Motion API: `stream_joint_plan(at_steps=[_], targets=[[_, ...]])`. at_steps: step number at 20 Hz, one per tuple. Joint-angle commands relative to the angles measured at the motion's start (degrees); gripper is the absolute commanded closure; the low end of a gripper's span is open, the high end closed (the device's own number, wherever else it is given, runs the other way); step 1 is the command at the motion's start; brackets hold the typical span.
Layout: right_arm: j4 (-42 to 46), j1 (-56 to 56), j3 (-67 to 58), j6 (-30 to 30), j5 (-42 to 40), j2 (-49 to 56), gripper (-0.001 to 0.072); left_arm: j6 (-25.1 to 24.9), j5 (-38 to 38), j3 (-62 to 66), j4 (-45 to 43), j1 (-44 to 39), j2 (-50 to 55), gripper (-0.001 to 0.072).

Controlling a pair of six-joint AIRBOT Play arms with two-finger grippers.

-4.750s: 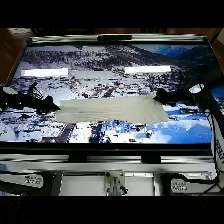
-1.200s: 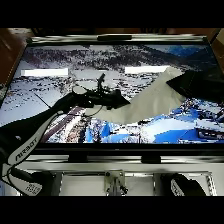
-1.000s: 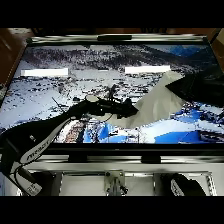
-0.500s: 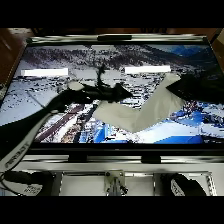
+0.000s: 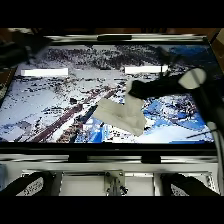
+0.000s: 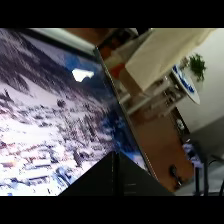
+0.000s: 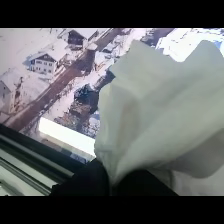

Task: Fold the shirts.

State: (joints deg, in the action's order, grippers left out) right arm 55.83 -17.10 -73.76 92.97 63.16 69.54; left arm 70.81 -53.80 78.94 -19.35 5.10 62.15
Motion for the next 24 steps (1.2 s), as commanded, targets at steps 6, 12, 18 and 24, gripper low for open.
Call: stream_joint_plan(at_steps=[6, 12, 18, 24], targets=[[-5.31, -14.53, -0.04, 4.11, -16.57, 22.23, 0.0565, 1.09, -13.66, 0.04, -0.81, 17.14, -11.69, 0.0672], [-6.64, -10.84, -0.04, 4.02, -15.56, 21.29, 0.0139, 1.05, -15.5, 0.02, -2.8, 17.09, -11.37, 0.0672], [26.58, 2.38, 0.04, 6.62, 14.16, 10.34, 0.0139, 0.85, -15.47, -0.02, -3.87, 17.09, -11.37, 0.0672], [18.03, 8.98, 17.38, 5.86, 11.04, 5.29, 0.0079, 0.96, -15.5, -0.09, -6.47, 17.07, -11.34, 0.0671]])
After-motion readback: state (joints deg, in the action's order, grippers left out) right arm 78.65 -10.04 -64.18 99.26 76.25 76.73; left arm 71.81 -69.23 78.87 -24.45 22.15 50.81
